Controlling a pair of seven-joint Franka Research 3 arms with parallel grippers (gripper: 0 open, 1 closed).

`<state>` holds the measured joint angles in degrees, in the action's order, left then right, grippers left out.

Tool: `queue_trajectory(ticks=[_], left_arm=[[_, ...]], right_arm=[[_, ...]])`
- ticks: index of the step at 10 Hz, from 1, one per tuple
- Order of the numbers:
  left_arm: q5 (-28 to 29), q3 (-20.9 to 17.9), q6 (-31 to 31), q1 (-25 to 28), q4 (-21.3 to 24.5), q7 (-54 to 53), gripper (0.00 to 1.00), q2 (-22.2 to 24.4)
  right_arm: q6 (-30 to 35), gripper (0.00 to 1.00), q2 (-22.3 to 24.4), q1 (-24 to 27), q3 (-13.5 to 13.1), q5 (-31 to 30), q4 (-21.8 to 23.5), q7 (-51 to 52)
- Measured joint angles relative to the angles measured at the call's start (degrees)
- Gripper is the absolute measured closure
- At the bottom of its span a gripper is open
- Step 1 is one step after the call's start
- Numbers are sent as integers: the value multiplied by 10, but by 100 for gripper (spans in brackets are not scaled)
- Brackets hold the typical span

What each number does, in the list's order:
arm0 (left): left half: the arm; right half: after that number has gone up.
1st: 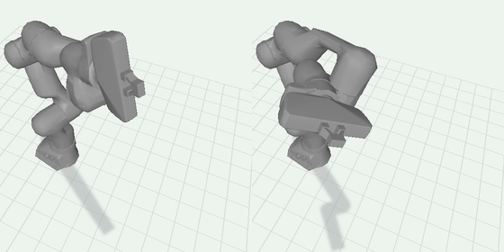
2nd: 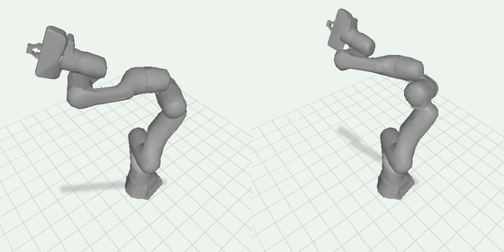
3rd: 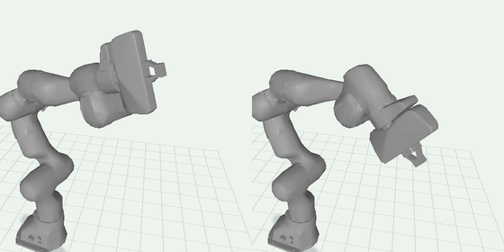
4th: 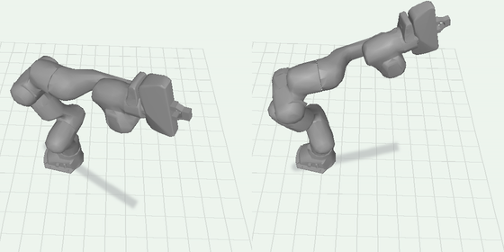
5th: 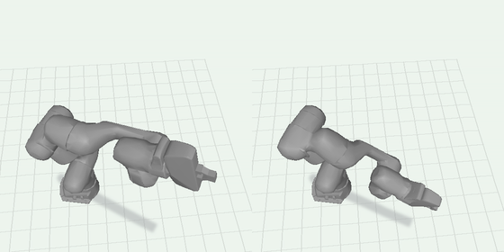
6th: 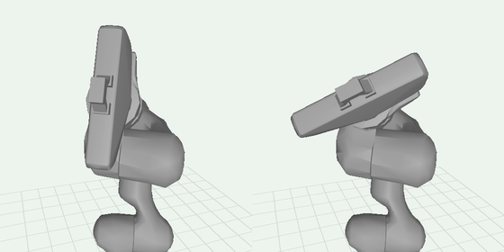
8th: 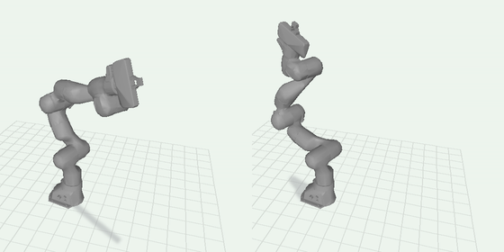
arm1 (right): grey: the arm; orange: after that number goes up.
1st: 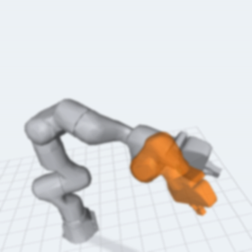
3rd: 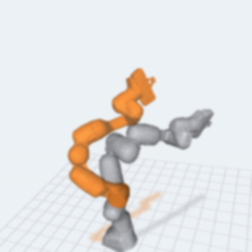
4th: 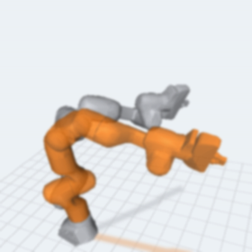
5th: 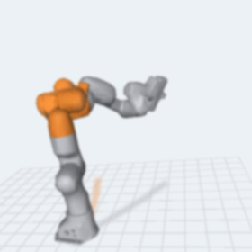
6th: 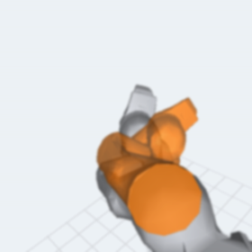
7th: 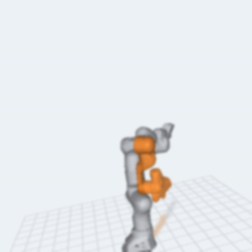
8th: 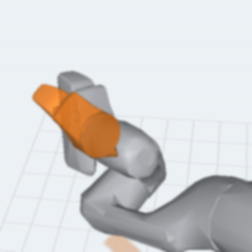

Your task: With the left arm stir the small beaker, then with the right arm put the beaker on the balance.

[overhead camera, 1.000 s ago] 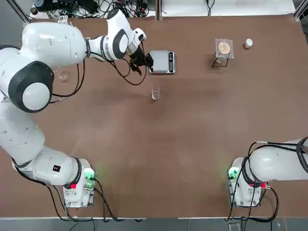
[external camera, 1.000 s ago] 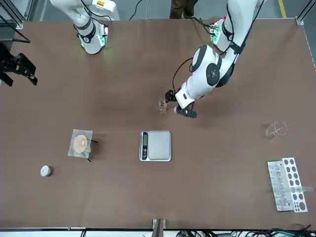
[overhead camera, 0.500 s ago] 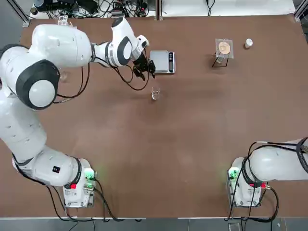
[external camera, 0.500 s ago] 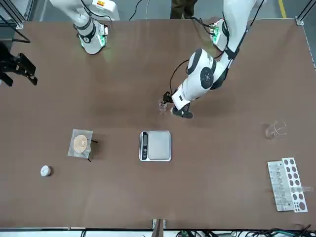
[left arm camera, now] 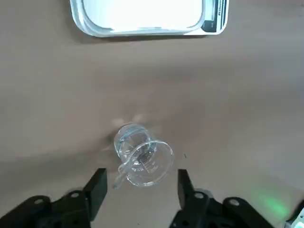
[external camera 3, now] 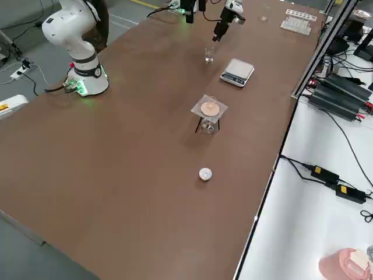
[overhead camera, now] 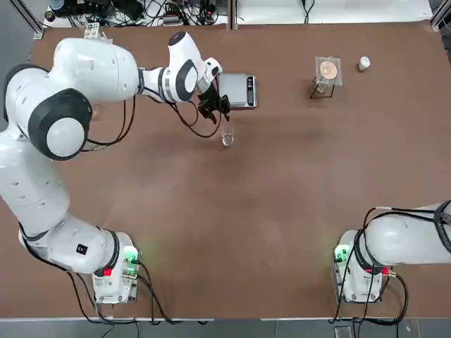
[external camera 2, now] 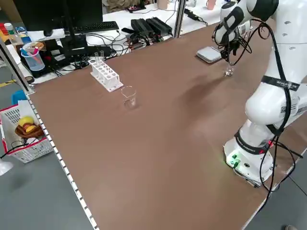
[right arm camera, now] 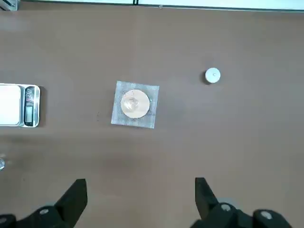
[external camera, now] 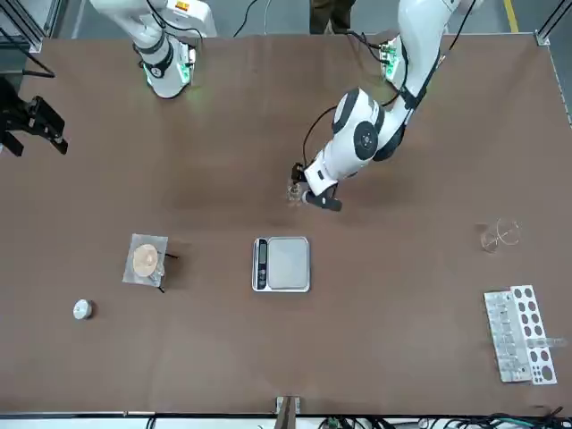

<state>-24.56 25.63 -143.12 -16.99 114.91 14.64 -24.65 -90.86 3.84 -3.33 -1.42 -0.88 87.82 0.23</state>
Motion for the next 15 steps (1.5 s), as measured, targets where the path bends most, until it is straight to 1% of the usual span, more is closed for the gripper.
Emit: queue_trajectory(ticks=[4,6,7,11,15], left_arm=[[0,0,-1,0,0,-1,41,-3],[0,0,-2,0,0,-2,47,-3],[0,0,-3,0,0,-2,51,-3],[0,0,-3,0,-1,-3,57,-3],[7,-2,-4,0,-4,-5,57,-5]], right_arm=[[0,0,0,0,-1,0,0,3],[1,0,0,1,-2,0,0,4],[1,0,0,1,-2,0,0,4],[2,0,0,1,-2,0,0,4],[2,0,0,1,-3,0,0,5]])
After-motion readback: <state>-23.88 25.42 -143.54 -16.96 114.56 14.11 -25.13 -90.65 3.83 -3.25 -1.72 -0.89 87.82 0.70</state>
